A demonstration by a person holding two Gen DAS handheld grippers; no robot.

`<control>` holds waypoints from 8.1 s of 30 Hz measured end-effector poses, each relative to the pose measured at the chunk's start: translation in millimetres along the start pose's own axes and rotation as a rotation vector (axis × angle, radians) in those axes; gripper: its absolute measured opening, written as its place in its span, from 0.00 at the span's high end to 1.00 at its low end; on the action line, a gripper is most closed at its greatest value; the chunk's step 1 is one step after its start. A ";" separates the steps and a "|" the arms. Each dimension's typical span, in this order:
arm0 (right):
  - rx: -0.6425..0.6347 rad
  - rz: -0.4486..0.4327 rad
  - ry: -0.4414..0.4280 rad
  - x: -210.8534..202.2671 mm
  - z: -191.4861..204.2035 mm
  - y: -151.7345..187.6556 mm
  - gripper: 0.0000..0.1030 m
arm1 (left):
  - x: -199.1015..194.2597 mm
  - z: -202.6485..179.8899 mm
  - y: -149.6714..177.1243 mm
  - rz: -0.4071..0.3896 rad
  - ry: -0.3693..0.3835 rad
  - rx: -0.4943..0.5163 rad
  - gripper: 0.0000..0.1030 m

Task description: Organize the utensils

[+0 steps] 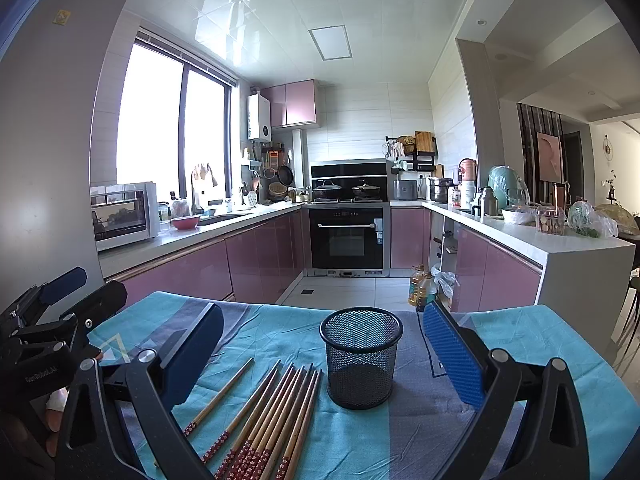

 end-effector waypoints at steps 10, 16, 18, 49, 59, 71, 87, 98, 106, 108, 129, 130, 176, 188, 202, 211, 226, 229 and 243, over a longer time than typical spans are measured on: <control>-0.003 -0.005 0.002 -0.1 3.2 -1.1 0.06 | 0.1 0.1 -0.2 0.000 0.001 0.000 0.05; -0.002 -0.005 0.002 -0.5 3.6 -1.4 0.06 | 0.2 -0.3 0.0 0.000 0.001 -0.001 0.05; -0.002 -0.004 0.001 -0.4 3.2 -1.3 0.06 | 0.2 -0.4 0.0 0.000 0.001 0.000 0.05; 0.004 0.003 0.000 0.6 1.3 0.6 0.06 | -0.7 -8.7 3.0 0.015 0.013 0.005 0.05; 0.018 0.023 -0.003 2.5 -4.6 7.1 0.06 | 3.9 -3.1 5.2 0.049 0.015 0.008 0.05; 0.047 0.202 -0.060 29.3 -9.2 31.4 0.06 | 24.7 -3.6 22.9 0.181 0.040 0.036 0.05; 0.027 0.644 -0.090 89.1 -3.6 119.3 0.42 | 90.6 3.1 110.6 0.617 0.141 0.046 0.39; 0.031 0.711 -0.100 103.5 -3.1 125.2 0.56 | 112.6 -3.1 129.2 0.740 0.182 0.009 0.57; -0.001 0.734 -0.107 111.4 0.0 127.3 0.59 | 123.5 -8.7 136.5 0.777 0.199 -0.001 0.66; -0.021 0.739 -0.108 113.3 2.9 128.8 0.61 | 126.8 -9.6 137.0 0.782 0.202 -0.005 0.67; 0.150 0.684 -0.207 103.8 -14.0 107.9 0.94 | 128.2 -3.0 121.3 0.764 0.241 -0.151 0.93; 0.157 0.672 -0.215 100.9 -14.5 103.9 0.94 | 126.3 -2.6 117.2 0.755 0.246 -0.153 0.93; 0.240 0.156 -0.211 106.8 -109.7 -71.0 0.95 | 185.9 -67.1 -70.0 0.351 0.469 -0.266 0.93; 0.178 0.424 -0.210 143.8 -91.2 -8.9 0.94 | 200.4 -95.9 -10.3 0.493 0.480 -0.167 0.93; 0.208 0.508 -0.176 172.3 -89.1 15.8 0.92 | 225.8 -109.7 15.6 0.566 0.459 -0.118 0.80; 0.182 0.417 -0.182 135.5 -79.8 5.7 0.61 | 195.7 -80.5 -1.1 0.460 0.393 -0.117 0.57; 0.092 0.517 -0.293 76.7 -16.5 65.3 0.35 | 105.9 -14.8 55.3 0.547 0.339 -0.056 0.40; 0.108 0.570 -0.271 80.9 -12.5 84.6 0.35 | 100.4 -11.7 81.4 0.624 0.335 -0.045 0.42; 0.094 0.661 -0.191 95.1 -2.6 114.4 0.48 | 96.9 -18.3 124.3 0.741 0.327 -0.046 0.52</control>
Point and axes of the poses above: each gripper's, at about its wrist camera, not at the fingertips, and x roughly the way its jaws point, z to its left, y to its underside, the point moved 1 cm from there along x, roughly the way its jaws point, and after that the axes turned 14 degrees about -z, right-handed, at the moved point
